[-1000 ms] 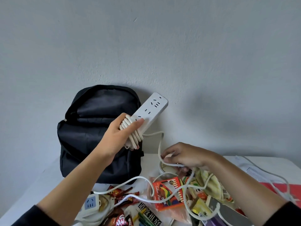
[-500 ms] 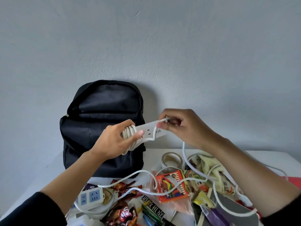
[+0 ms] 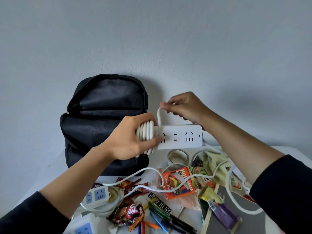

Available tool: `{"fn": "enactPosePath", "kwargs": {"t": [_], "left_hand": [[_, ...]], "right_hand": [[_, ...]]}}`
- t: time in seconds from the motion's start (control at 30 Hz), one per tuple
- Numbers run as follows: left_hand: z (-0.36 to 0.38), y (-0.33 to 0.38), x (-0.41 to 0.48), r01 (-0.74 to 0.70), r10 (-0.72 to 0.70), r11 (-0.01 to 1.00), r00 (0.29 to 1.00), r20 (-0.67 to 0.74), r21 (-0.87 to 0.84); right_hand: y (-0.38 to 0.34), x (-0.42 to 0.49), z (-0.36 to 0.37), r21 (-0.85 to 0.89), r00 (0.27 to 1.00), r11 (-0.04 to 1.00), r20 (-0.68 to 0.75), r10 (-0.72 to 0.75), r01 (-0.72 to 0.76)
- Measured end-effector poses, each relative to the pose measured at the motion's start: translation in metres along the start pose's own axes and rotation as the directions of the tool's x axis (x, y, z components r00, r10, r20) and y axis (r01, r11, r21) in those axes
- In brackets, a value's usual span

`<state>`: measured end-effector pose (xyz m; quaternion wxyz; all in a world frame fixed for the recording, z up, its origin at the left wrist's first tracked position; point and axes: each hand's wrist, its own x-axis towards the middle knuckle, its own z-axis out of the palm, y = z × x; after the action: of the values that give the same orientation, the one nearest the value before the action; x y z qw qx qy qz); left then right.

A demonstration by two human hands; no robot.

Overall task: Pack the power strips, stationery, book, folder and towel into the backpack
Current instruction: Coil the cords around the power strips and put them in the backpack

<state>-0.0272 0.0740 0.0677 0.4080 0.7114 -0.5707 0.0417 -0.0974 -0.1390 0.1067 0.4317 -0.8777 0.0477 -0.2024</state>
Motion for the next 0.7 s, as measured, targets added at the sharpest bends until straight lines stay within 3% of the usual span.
{"fn": "enactPosePath", "kwargs": {"t": [0.07,0.13,0.2,0.27,0.43,0.53,0.63,0.7], "left_hand": [[0.000,0.000,-0.003,-0.008,0.002,0.989,0.999,-0.040,-0.145],[0.003,0.002,-0.002,-0.020,-0.012,0.959,0.994,-0.112,-0.282],[0.005,0.008,0.003,0.010,-0.130,0.883,0.966,-0.224,-0.469],[0.005,0.009,0.008,0.077,-0.284,0.830,0.910,-0.301,-0.552],[0.001,-0.010,0.014,0.188,-0.334,0.922,0.830,-0.447,-0.340],[-0.013,-0.016,0.016,0.349,-0.383,0.923,0.776,-0.502,-0.164],[-0.014,-0.033,0.014,0.491,-0.398,0.862,0.808,-0.434,0.124],[-0.005,-0.042,0.010,0.483,-0.379,0.831,0.855,-0.355,0.275]], "right_hand": [[0.005,-0.003,0.000,0.118,0.988,0.988,0.136,0.079,-0.095],[0.014,-0.004,0.007,0.233,0.983,0.958,0.102,0.150,-0.170],[0.017,-0.007,0.016,0.267,0.966,0.928,0.094,0.242,-0.259],[0.018,-0.010,0.025,0.198,0.968,0.955,0.166,0.190,-0.221],[0.033,-0.040,0.043,0.007,0.890,0.971,0.400,0.217,-0.240],[0.047,-0.055,0.042,-0.133,0.849,0.970,0.470,0.243,-0.204],[0.036,-0.056,0.027,-0.243,0.902,0.970,0.417,0.111,-0.007],[0.021,-0.052,0.016,-0.317,0.926,0.933,0.376,-0.042,0.171]]}}
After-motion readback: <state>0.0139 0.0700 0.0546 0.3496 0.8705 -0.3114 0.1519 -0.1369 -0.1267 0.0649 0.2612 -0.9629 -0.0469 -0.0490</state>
